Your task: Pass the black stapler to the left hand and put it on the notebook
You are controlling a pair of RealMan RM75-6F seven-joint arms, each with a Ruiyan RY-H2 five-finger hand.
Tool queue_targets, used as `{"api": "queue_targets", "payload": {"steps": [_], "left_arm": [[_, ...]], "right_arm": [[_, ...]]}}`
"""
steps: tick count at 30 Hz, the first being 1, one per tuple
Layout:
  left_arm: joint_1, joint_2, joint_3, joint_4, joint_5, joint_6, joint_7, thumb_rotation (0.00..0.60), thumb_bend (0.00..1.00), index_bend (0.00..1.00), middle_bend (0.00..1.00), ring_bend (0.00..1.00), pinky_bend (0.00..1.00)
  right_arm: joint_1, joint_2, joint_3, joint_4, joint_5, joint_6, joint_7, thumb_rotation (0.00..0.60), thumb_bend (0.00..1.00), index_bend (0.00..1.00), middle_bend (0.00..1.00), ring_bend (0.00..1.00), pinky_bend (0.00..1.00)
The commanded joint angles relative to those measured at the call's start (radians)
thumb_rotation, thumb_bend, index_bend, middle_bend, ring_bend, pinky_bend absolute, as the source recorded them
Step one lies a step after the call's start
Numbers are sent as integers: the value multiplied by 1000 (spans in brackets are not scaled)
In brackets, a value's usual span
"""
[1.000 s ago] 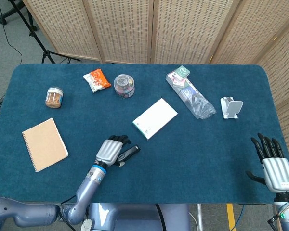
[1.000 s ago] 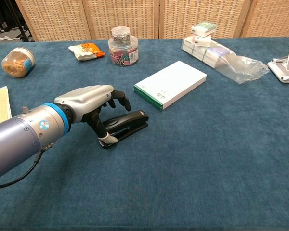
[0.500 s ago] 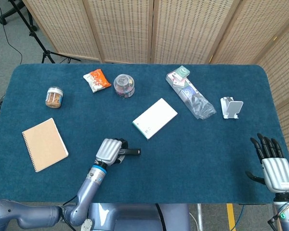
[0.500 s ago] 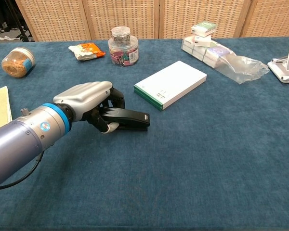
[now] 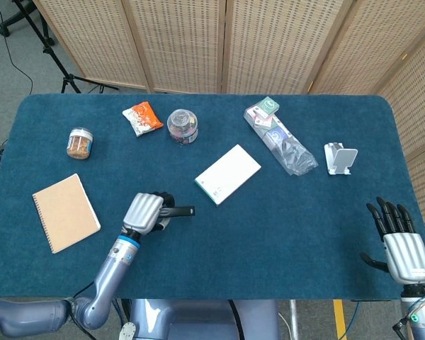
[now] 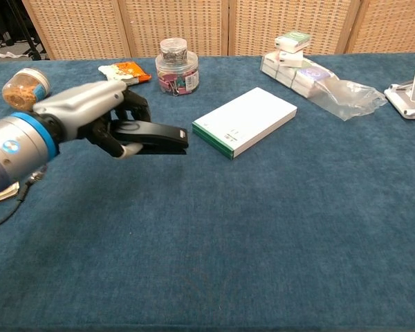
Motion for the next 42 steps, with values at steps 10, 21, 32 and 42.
{"api": "queue_targets", "payload": {"steps": [10,21,32,42], "left_arm": [[226,454,158,76,269,21,-518,600,555,670,524,516,585],[291,394,263,477,439,7,-957,600,557,672,524,516,585],[279,292,294,729,517,-17,-1111,600,551,678,524,515,585],[278,227,290,829,520,-40,-1095,600,464,672,491,492,561]], "right_arm": [[-2,-3,-2,-16,-16,-6,-19,600,0,10,0,0,33],[-6,-3,-3,-25,-26,-5,-27,600,0,21,0,0,33],[-5,-13,-1,-23,-21,-19,-50,600,0,21,0,0,32],[-6,-16,2,-24,-19,-25,-54,600,0,20,0,0,33]]}}
